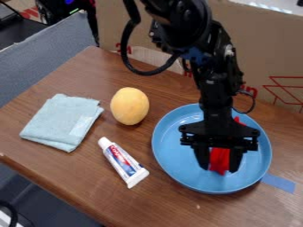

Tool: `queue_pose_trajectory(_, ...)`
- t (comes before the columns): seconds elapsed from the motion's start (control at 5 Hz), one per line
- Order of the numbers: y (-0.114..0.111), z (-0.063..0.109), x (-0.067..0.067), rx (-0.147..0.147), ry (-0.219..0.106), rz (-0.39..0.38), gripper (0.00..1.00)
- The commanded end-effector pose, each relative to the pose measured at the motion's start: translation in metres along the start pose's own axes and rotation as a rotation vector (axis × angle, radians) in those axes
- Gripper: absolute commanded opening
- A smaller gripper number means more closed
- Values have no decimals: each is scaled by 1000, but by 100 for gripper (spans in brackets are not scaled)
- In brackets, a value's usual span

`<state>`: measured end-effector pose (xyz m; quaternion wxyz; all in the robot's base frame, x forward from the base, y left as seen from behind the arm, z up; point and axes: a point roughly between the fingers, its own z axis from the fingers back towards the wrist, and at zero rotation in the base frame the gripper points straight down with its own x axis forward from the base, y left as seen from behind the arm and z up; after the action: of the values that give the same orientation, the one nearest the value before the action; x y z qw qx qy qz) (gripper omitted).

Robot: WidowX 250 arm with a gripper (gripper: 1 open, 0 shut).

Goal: Move the red object from the blue plate to the table

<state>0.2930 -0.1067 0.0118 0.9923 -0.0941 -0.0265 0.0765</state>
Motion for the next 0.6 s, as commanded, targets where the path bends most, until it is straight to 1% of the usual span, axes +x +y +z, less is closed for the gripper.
queue_pose_trajectory(0.0, -5, 4, 6, -8, -44, -18, 100)
queue_pose_trajectory(0.2, -4, 18, 7, -2, -44, -21, 0)
queue_pose_trajectory(0.4, 0, 19, -6, 8, -32, -26, 0)
